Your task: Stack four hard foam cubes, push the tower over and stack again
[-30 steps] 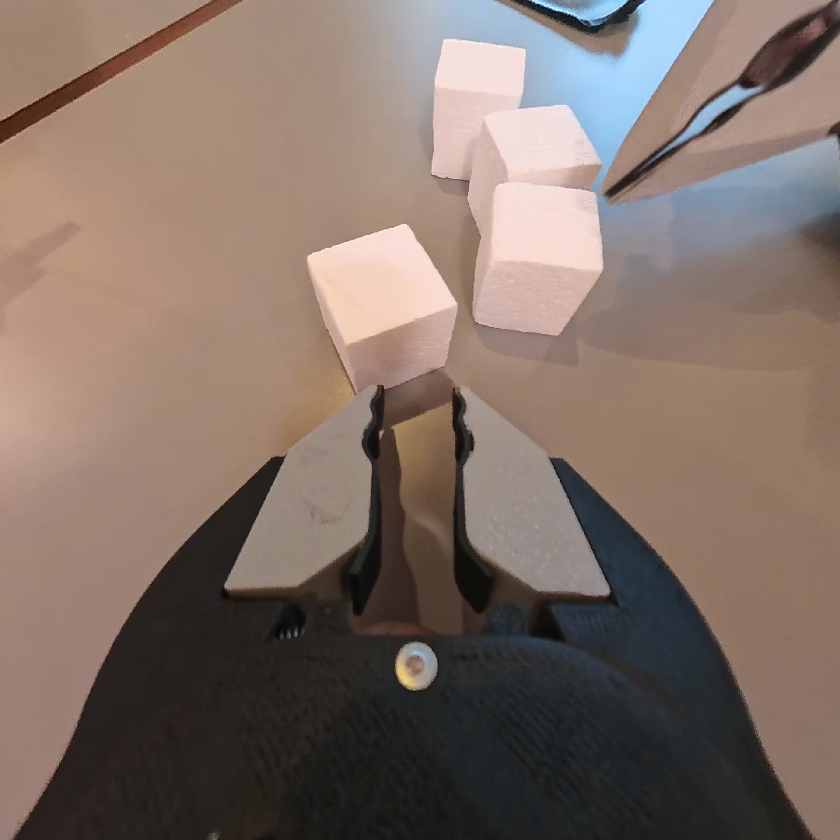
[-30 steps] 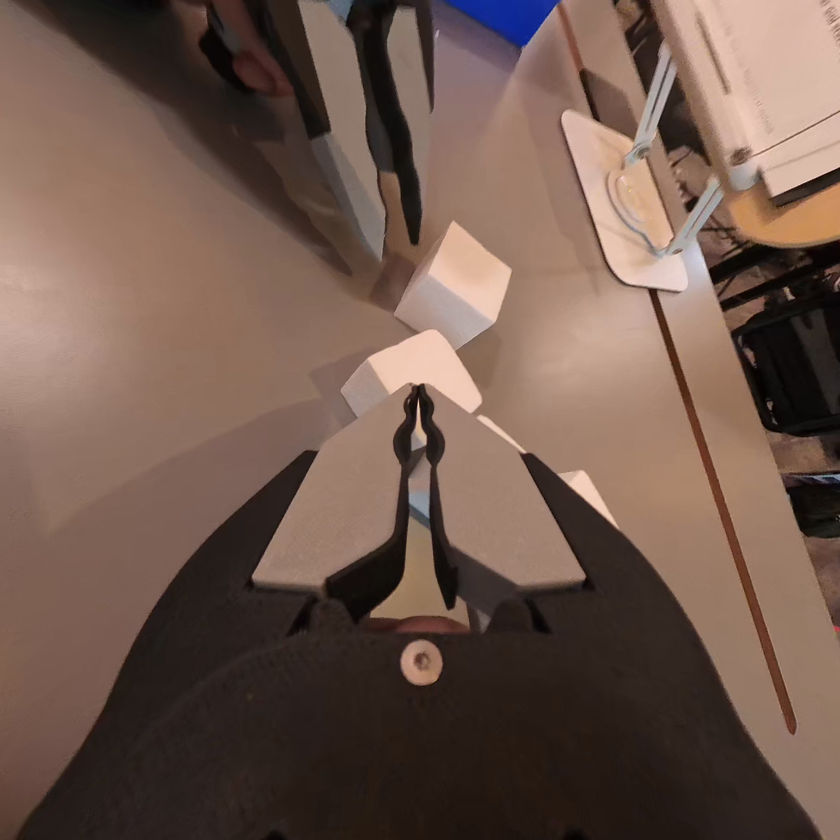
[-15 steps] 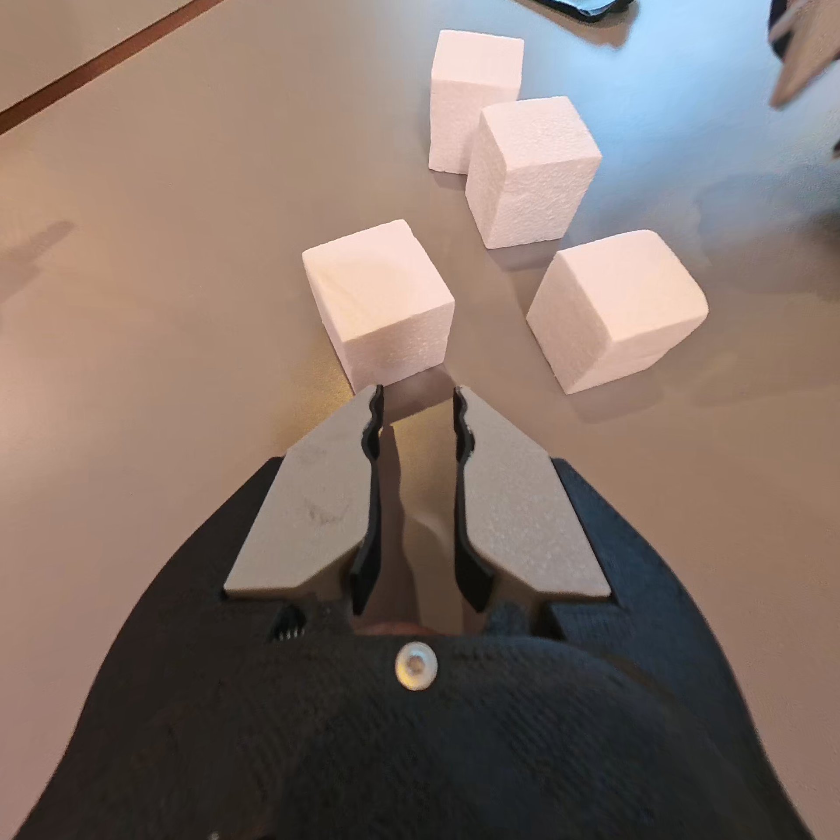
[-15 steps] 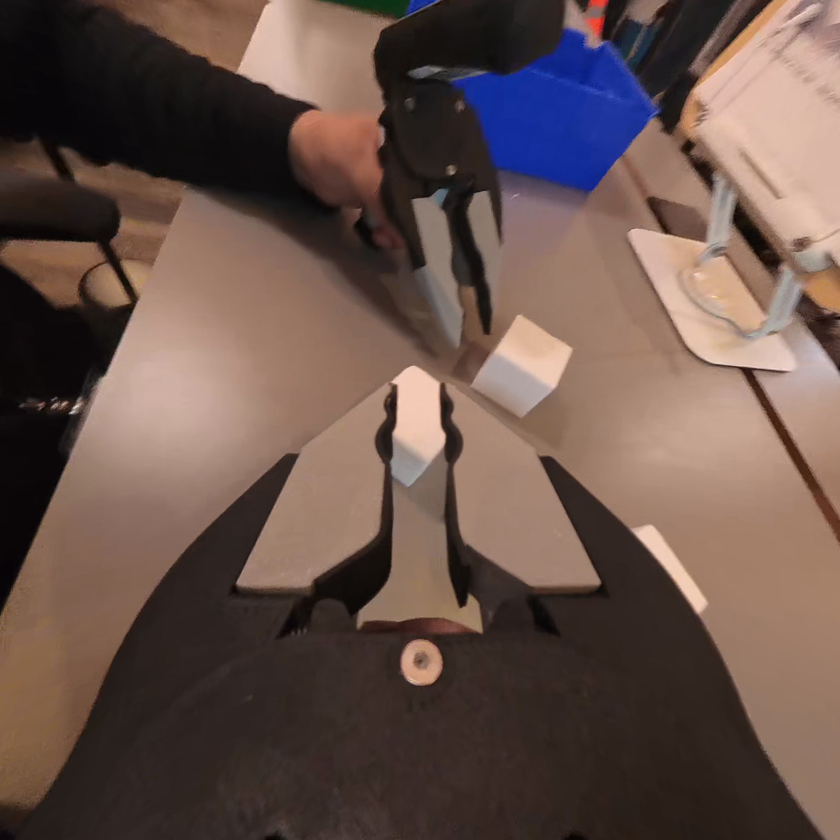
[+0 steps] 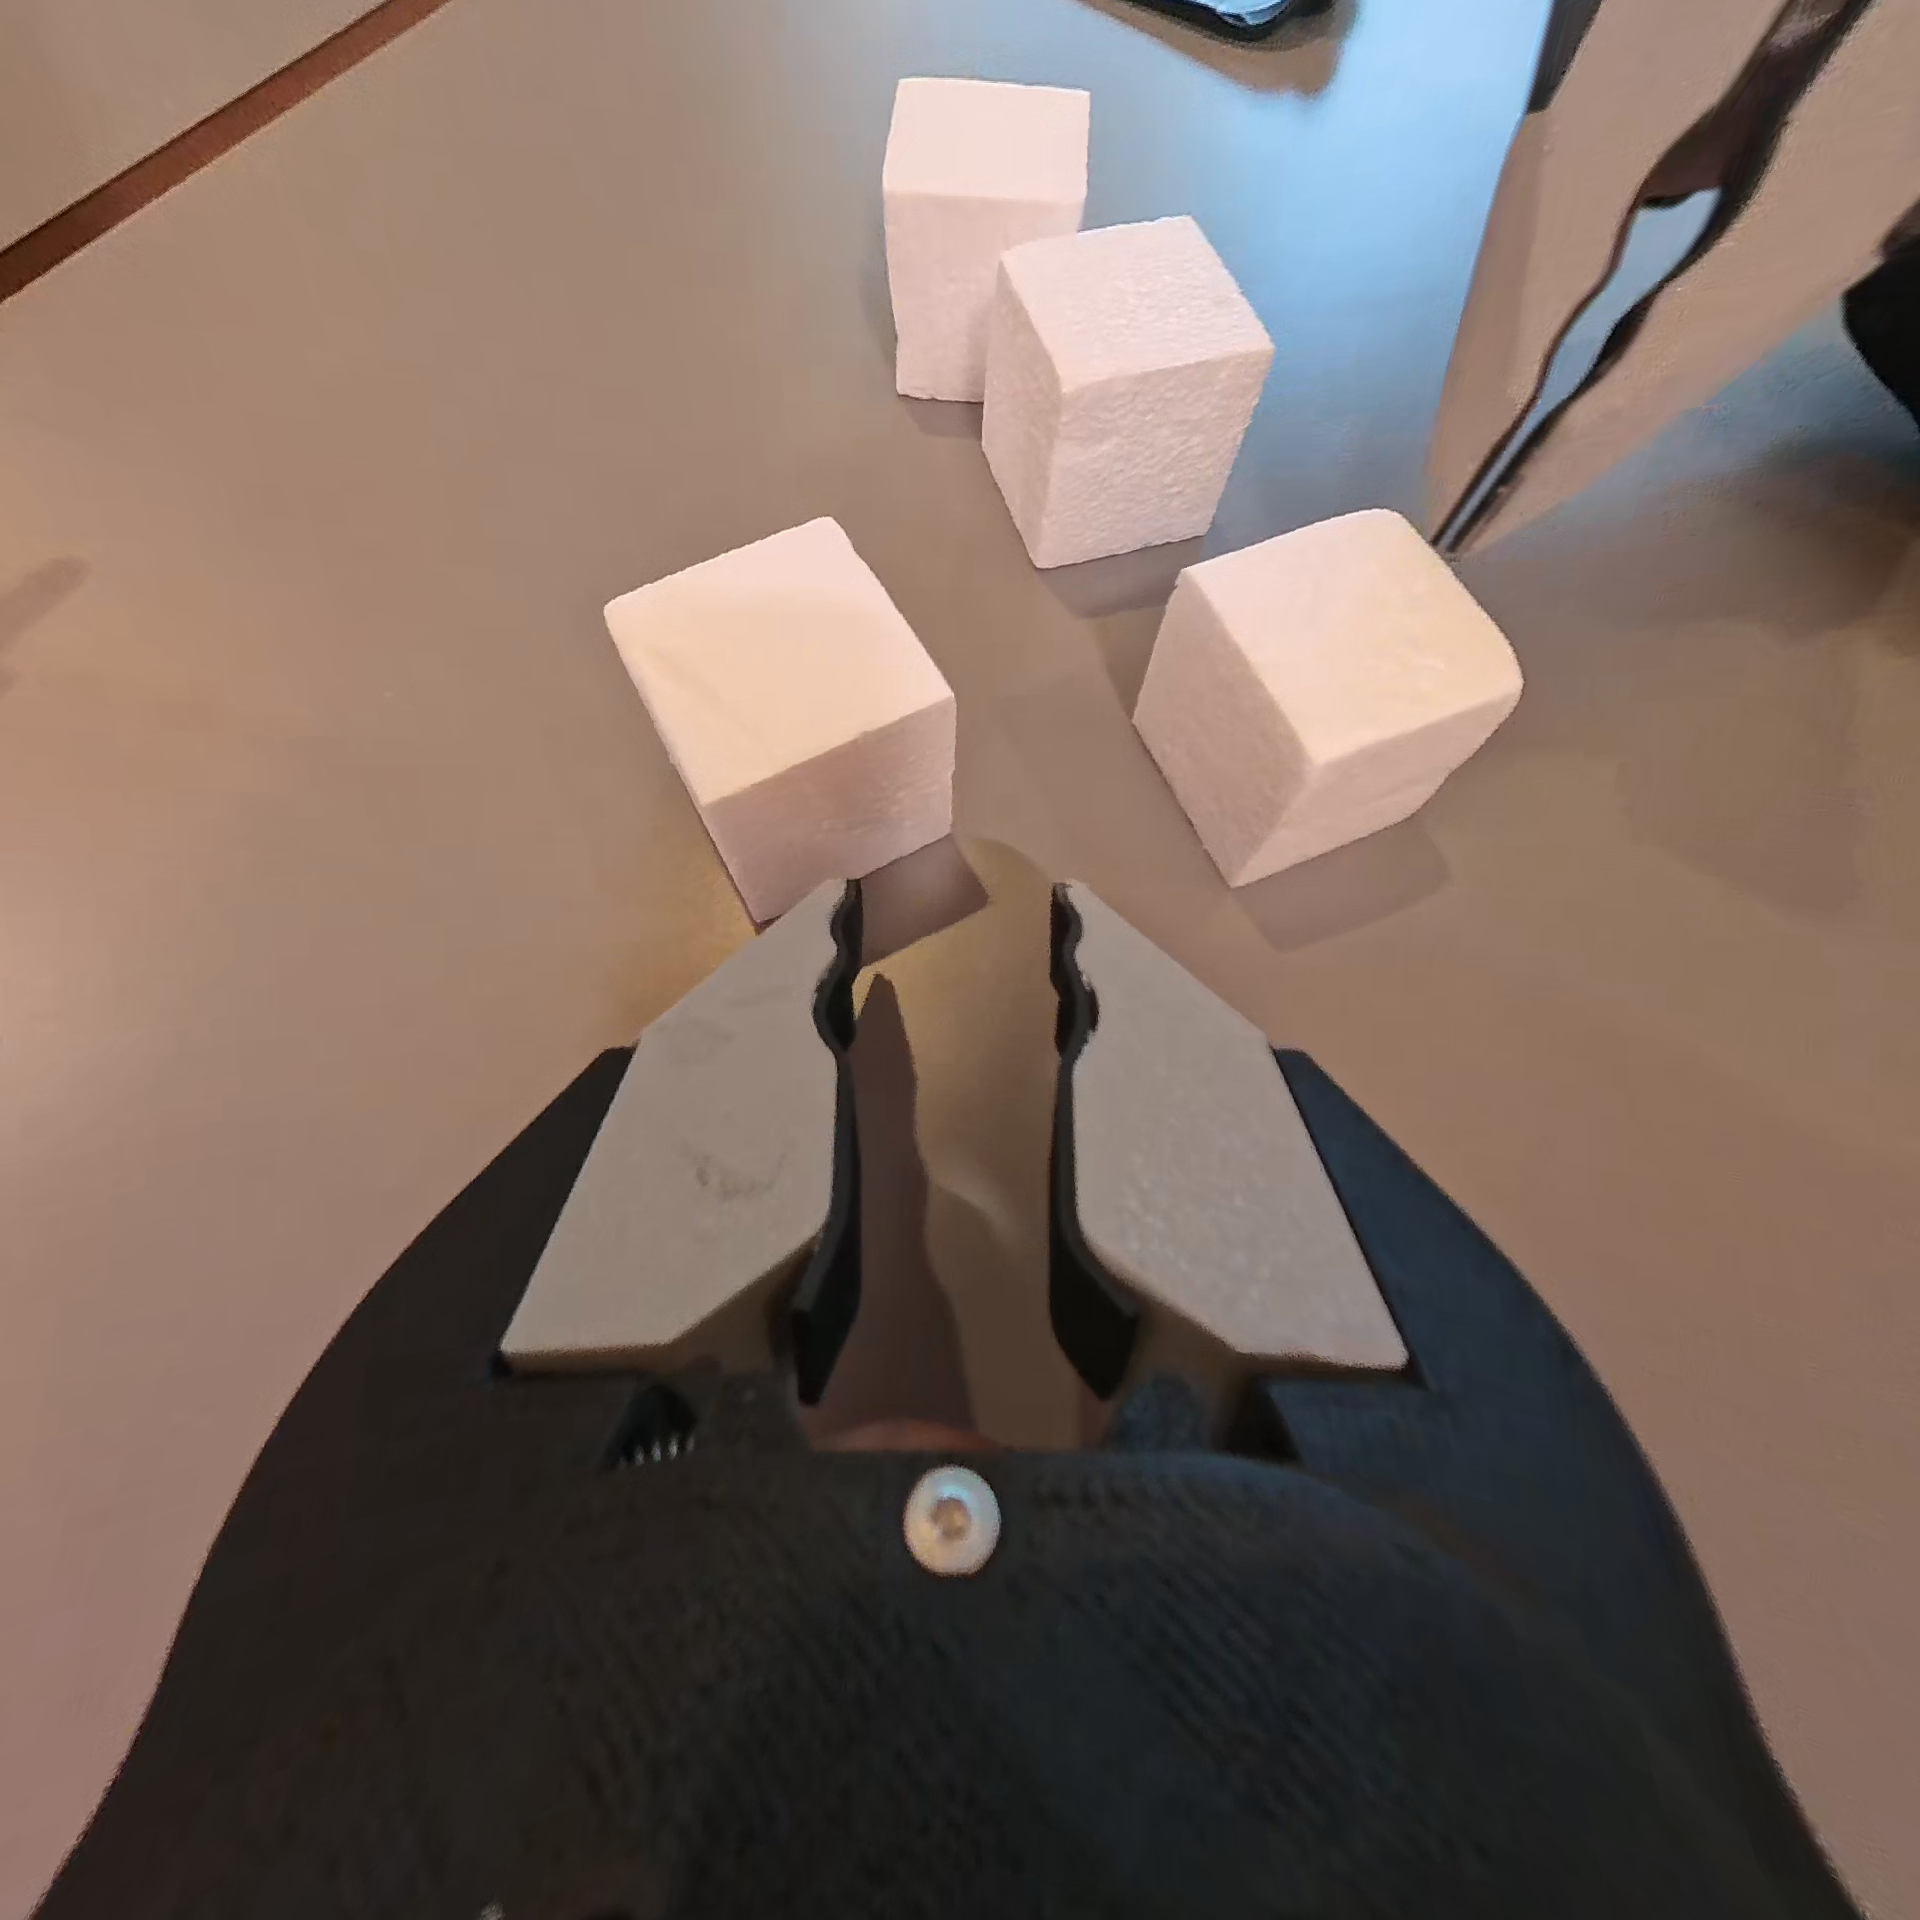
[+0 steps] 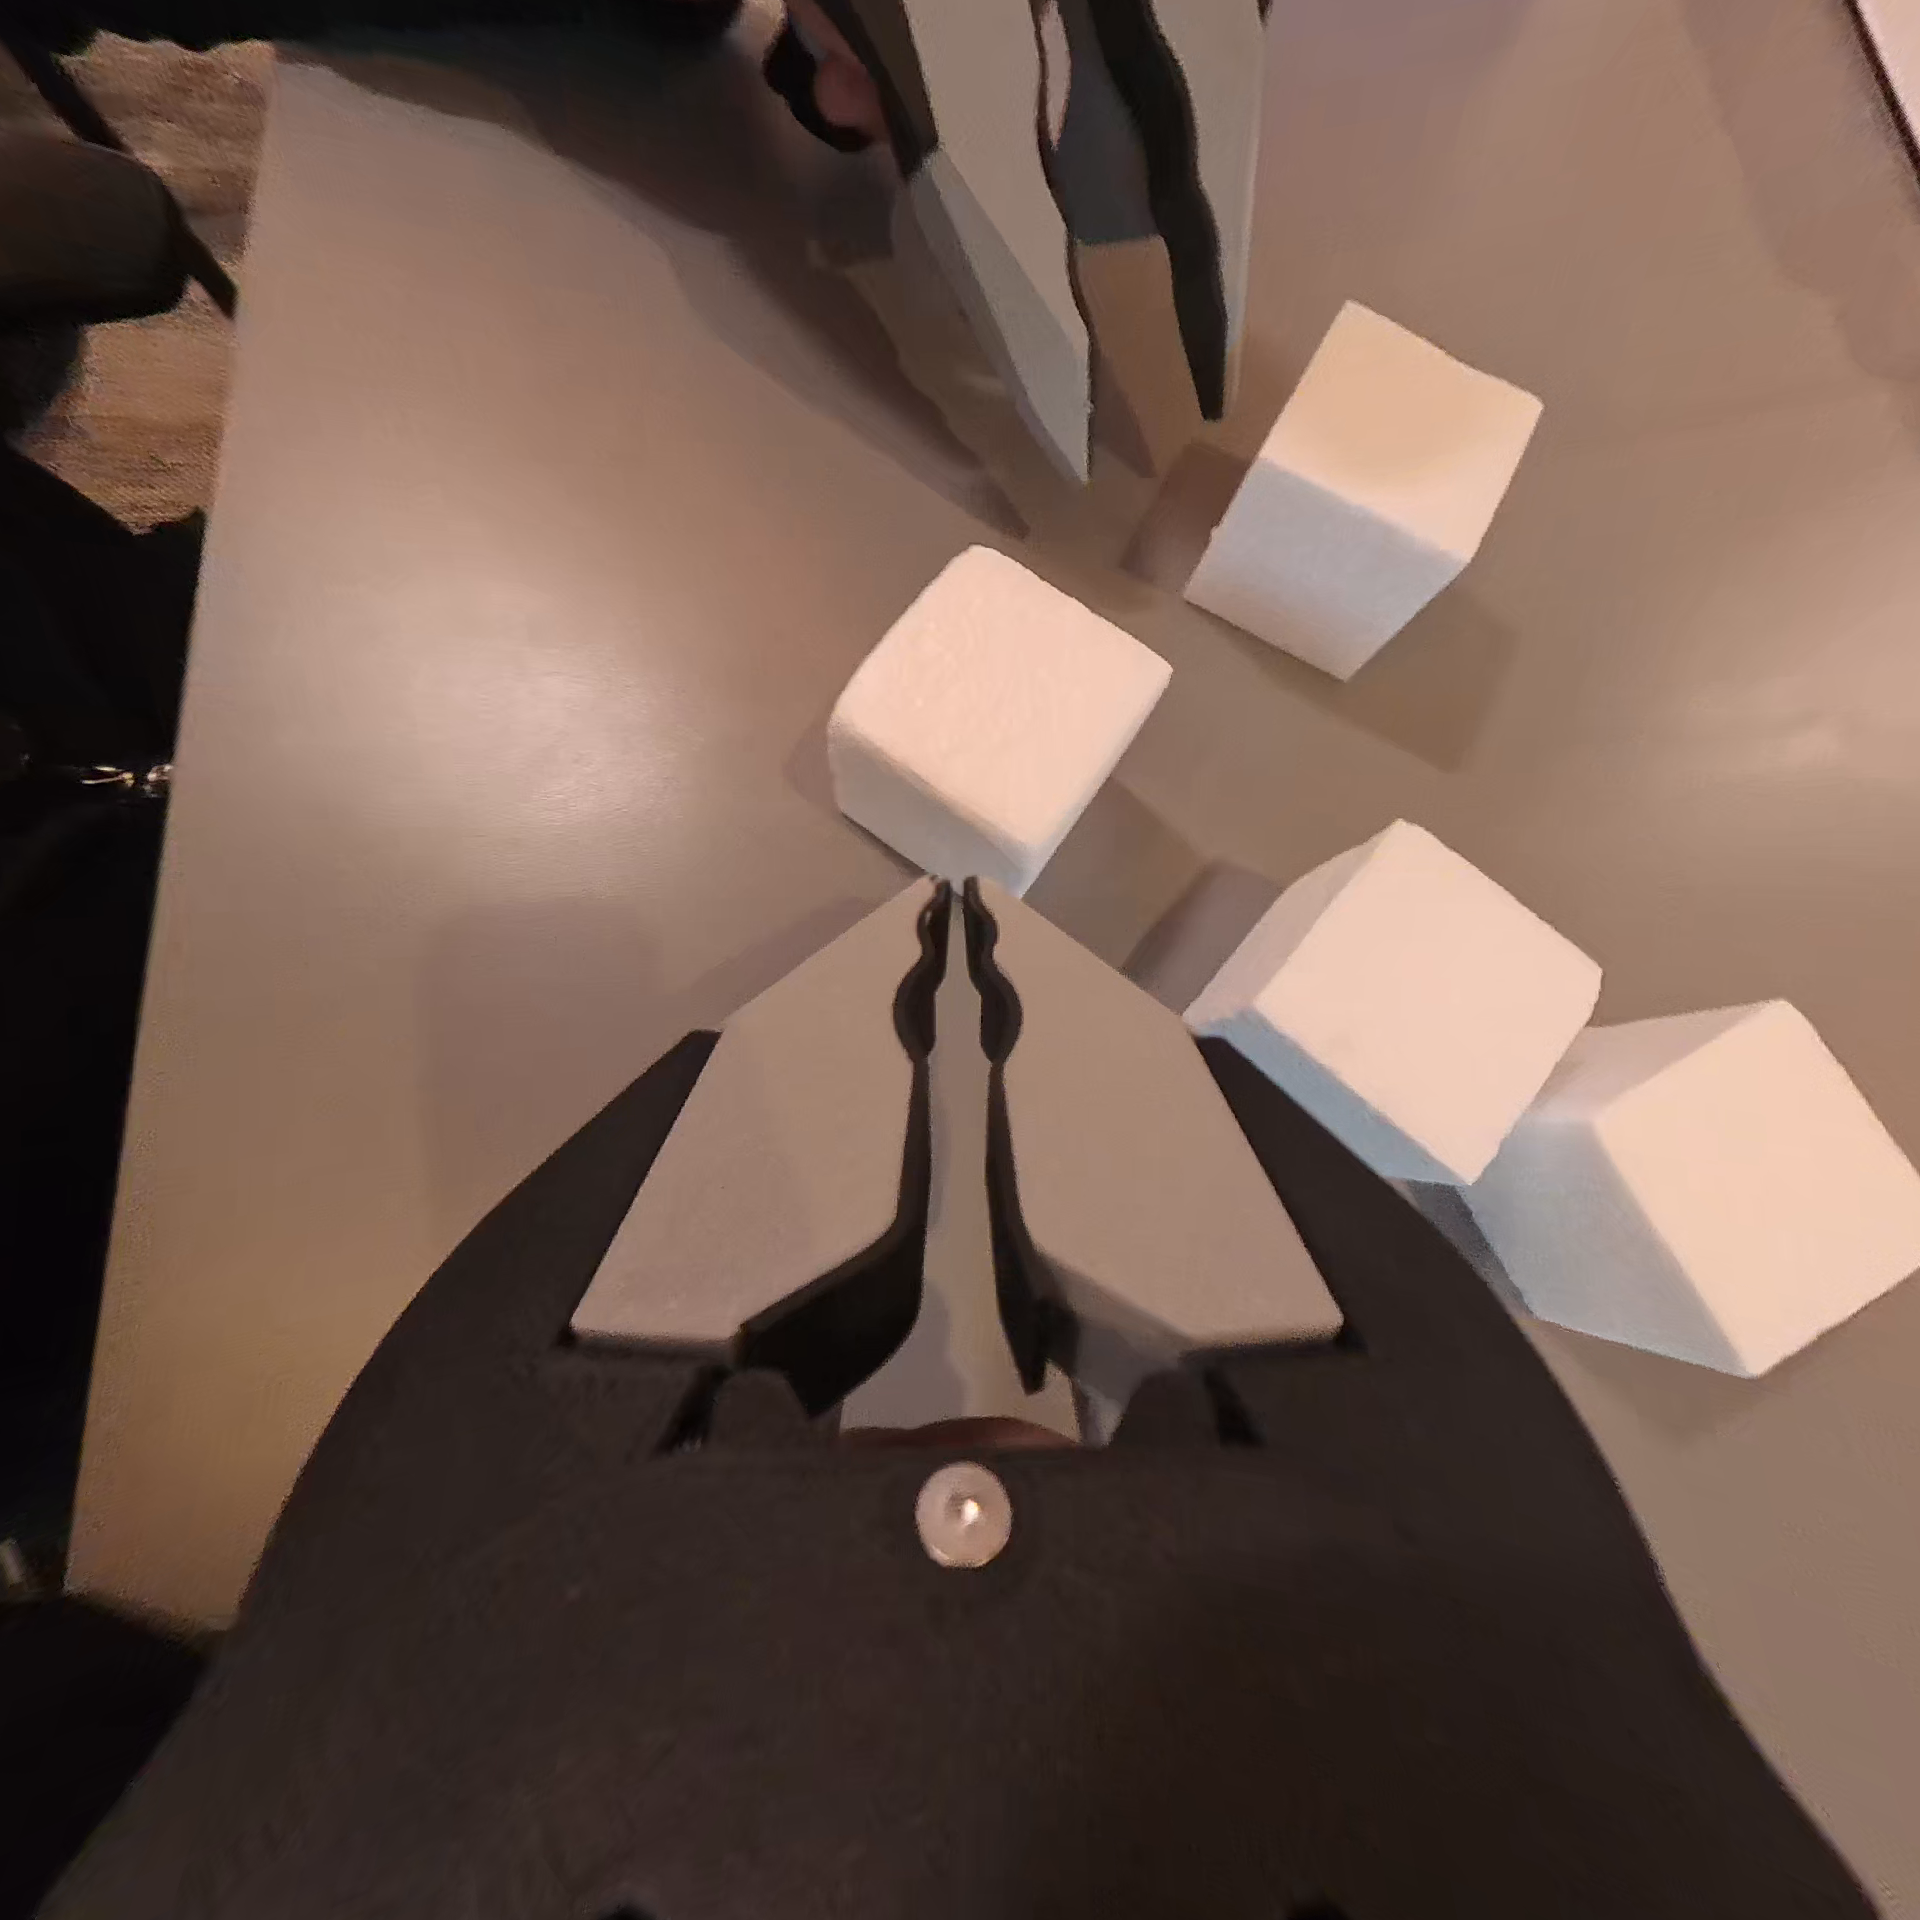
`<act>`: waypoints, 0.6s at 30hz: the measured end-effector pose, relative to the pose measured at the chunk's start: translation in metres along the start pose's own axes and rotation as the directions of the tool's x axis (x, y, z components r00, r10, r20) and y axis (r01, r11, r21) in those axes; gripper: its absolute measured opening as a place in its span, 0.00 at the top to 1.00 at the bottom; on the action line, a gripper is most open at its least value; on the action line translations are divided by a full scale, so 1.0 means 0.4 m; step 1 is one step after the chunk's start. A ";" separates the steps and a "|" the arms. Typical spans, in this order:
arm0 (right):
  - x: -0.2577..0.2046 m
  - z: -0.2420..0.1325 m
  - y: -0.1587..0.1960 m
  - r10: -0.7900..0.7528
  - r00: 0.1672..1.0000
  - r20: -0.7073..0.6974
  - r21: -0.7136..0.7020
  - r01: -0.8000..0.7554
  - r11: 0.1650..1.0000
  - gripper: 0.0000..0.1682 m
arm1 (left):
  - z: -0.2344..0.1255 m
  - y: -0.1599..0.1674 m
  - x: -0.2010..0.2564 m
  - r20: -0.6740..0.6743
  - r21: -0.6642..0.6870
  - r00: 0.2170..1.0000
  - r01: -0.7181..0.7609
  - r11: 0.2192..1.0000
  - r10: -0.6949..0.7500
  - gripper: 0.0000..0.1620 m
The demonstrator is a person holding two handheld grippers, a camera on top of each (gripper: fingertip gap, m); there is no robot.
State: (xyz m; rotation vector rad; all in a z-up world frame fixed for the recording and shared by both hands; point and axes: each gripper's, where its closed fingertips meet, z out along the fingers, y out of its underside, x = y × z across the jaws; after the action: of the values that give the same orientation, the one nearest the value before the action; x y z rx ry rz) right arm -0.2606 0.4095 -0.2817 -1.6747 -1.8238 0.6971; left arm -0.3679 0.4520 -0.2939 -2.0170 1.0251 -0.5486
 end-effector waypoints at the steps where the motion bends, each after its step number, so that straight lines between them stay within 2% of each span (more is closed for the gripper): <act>1: 0.004 0.007 0.006 0.012 1.000 -0.004 -0.018 -0.012 1.000 1.00 | 0.000 0.000 0.003 -0.005 -0.001 1.000 -0.003 1.000 0.003 0.79; 4: 0.015 0.028 0.022 0.015 0.999 -0.032 -0.075 -0.018 0.997 0.94 | 0.002 0.002 0.030 -0.064 -0.007 0.998 -0.019 1.000 0.019 0.77; 8: 0.022 0.039 0.004 -0.009 0.998 -0.059 -0.061 0.006 0.998 0.87 | 0.012 0.001 0.094 -0.171 -0.007 0.983 -0.067 0.998 0.065 0.69; 12: 0.004 0.049 -0.023 -0.058 0.997 -0.048 -0.033 0.056 0.998 0.87 | 0.029 0.014 0.122 -0.191 -0.032 0.974 -0.128 0.991 0.120 0.64; 18: 0.000 0.062 -0.029 -0.073 0.996 -0.051 -0.041 0.071 0.997 0.86 | 0.042 0.009 0.162 -0.216 -0.019 0.959 -0.192 0.981 0.184 0.63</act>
State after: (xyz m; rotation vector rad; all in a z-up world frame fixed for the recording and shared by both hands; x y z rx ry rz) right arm -0.2862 0.4085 -0.2910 -1.6277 -1.8622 0.5856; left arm -0.3211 0.4055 -0.3051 -1.8974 1.3513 -0.6565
